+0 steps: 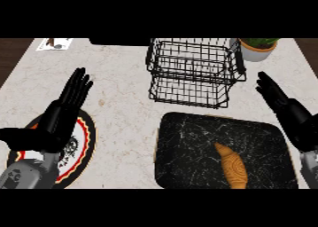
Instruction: Pick the croissant from the tray and place it in the tiered basket
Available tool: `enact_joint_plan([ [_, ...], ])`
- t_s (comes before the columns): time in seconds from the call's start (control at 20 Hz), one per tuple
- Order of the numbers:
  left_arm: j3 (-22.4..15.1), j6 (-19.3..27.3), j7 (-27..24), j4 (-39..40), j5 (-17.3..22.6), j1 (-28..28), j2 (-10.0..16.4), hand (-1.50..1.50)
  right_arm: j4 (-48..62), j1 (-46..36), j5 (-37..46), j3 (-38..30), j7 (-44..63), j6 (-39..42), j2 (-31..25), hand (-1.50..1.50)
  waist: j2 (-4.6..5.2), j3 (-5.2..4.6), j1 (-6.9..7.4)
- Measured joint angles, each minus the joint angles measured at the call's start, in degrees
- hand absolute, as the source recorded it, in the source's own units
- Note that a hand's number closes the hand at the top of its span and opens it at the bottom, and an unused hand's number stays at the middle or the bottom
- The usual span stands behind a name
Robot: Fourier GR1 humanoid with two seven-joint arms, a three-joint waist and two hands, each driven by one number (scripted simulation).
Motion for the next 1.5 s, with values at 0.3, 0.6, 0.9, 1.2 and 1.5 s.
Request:
enact_joint_plan([
  [0.3, 0.6, 5.3, 1.3, 6.0, -3.5, 8.0, 0.6, 0.0, -8.7, -1.0, 7.4, -4.8, -2.7, -6.5, -3.8, 1.5, 0.82, 0.69, -2.32],
  [0.6, 0.6, 9.1, 2.5, 10.3, -4.4, 14.2, -0.4, 0.0, -9.2, 6.1, 12.9, -16.2, -2.1, -25.2, 0.2, -1.5, 0.78, 0.92, -5.88],
  [0.9, -1.0, 10.9, 2.3, 10.9, -6.6, 15.8, -2.4, 0.0, -28.1, 23.7, 17.8, -14.3, -3.7, -31.5, 5.8, -1.5, 1.06, 0.97, -4.57],
  [1.2, -1.8, 11.9, 1.5, 10.8, -8.1, 15.9, -3.6, 0.0, -37.8, 37.1, 26.2, -8.5, 8.4, -25.9, -1.5, -1.5, 1.38, 0.79, -3.76],
  [1.5, -2.1, 11.6, 2.0, 10.8, -8.8, 15.1, -3.6, 0.0, -42.7, 43.8, 35.7, -6.3, 22.3, -19.1, -11.3, -1.5, 1.78, 0.58, -2.78],
])
